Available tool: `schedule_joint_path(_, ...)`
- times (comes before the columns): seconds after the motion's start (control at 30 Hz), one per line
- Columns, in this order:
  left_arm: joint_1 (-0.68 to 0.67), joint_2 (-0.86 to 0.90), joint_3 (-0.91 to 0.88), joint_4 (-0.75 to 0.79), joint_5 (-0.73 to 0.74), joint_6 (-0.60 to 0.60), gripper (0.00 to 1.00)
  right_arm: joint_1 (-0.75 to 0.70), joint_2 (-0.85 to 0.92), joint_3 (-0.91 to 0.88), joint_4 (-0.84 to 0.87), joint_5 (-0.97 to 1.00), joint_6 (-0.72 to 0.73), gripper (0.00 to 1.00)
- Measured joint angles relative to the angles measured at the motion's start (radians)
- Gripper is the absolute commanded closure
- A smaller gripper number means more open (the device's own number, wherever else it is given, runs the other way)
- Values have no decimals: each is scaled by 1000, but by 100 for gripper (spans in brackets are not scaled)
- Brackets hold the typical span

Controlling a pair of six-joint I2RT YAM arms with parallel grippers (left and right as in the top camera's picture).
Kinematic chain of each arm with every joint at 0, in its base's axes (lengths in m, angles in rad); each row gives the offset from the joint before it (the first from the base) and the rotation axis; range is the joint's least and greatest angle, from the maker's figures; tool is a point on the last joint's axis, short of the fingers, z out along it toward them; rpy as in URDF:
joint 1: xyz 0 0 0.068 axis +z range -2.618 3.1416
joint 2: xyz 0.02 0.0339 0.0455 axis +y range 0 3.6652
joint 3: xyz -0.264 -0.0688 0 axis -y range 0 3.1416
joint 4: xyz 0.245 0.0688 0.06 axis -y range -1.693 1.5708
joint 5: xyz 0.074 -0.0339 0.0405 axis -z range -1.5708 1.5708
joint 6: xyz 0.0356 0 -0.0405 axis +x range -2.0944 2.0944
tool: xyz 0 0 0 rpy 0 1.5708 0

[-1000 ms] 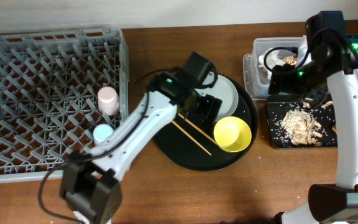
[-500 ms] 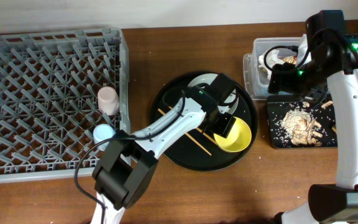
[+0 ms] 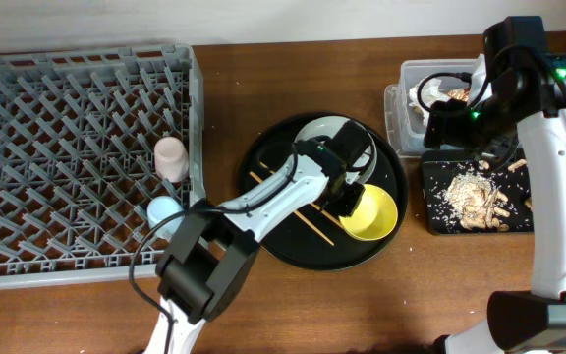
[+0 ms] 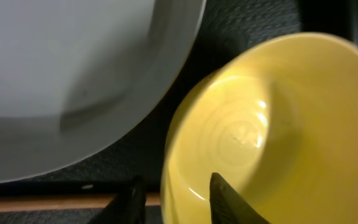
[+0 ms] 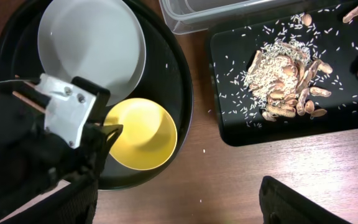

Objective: Sort waste into correct bins and load items into the dishwasher rack
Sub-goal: 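Grasp the yellow bowl rim with the left gripper and lift it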

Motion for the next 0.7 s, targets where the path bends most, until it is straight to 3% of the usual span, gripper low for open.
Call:
schedule_joint_path(0.03,0,7,0,0,0,-2,99,0,0,0,0,0,0,16)
schedule_joint_path(0.23,0,8,2,-28,6,-6,99,0,0,0,0,0,0,16)
schedule_joint_path(0.33,3,16,85,-197,-10,-5,99,0,0,0,0,0,1,16)
schedule_joint_path(0.4,23,25,254,-384,-53,-5,100,0,0,-1,-1,0,1,16)
schedule_joint_path(0.57,168,18,676,-691,-335,-9,100,0,0,-2,3,0,1,16)
schedule_joint_path(0.7,332,18,810,-721,-708,-103,100,0,0,-2,4,0,1,16)
